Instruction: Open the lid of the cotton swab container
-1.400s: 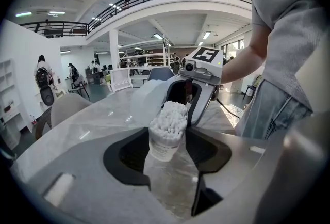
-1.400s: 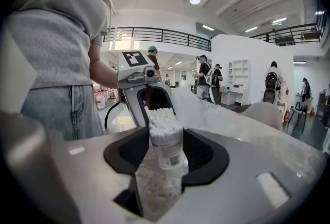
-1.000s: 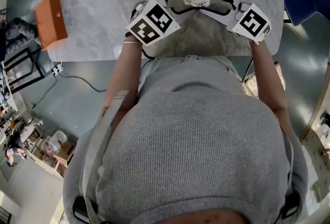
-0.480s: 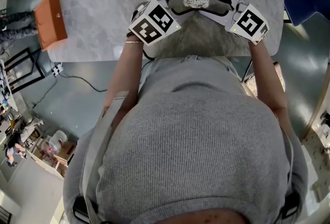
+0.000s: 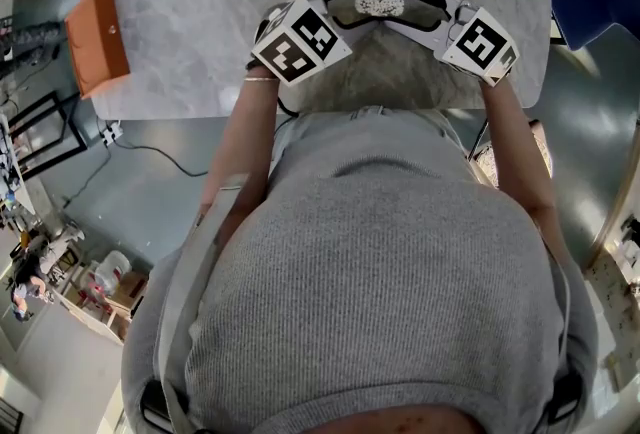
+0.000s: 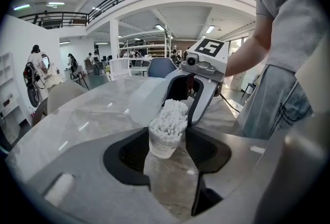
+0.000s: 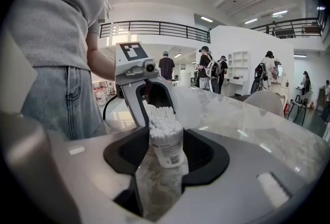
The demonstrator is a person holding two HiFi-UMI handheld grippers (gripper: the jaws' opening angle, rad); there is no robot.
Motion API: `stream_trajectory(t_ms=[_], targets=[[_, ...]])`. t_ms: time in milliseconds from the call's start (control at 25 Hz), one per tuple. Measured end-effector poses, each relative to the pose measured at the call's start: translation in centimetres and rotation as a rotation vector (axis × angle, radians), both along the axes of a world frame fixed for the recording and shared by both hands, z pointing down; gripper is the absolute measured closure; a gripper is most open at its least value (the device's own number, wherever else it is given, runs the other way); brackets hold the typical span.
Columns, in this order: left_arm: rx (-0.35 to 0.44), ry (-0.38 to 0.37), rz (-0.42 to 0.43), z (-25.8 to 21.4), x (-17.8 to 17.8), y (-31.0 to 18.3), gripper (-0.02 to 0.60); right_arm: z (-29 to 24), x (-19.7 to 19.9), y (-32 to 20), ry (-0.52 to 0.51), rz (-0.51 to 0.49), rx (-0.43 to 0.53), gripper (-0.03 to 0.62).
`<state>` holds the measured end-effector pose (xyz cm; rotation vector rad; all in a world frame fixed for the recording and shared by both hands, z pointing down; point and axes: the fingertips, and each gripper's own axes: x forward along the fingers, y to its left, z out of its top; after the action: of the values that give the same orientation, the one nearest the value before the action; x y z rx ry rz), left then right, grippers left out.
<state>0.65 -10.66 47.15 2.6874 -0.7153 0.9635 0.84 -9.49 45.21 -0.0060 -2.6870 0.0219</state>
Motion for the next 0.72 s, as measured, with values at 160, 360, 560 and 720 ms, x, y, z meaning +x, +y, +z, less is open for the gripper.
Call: stream_trajectory(t_ms=[160,360,560,720], targets=[[-0.005,-0.007,-0.001,0.1,0.0,-0.1,0.359,0.3,0.1,-0.1,0.004,-0.002,-0.003,0.390],[-0.020,-0.011,-0.001,0.6,-0.1,-0.1,0.359,0.6,0.0,-0.2,0.010,0.002,-0.013,0.390],[-0.031,-0.009,0.003,0.8,-0.1,0.0,0.359,0.8,-0.1,-0.1,0.016,0.004,-0.021,0.390],[-0.033,-0.005,0.006,1.1,0.0,0.0,0.359,1.0,0.0,-0.1,0.022,0.003,-0.025,0.390]])
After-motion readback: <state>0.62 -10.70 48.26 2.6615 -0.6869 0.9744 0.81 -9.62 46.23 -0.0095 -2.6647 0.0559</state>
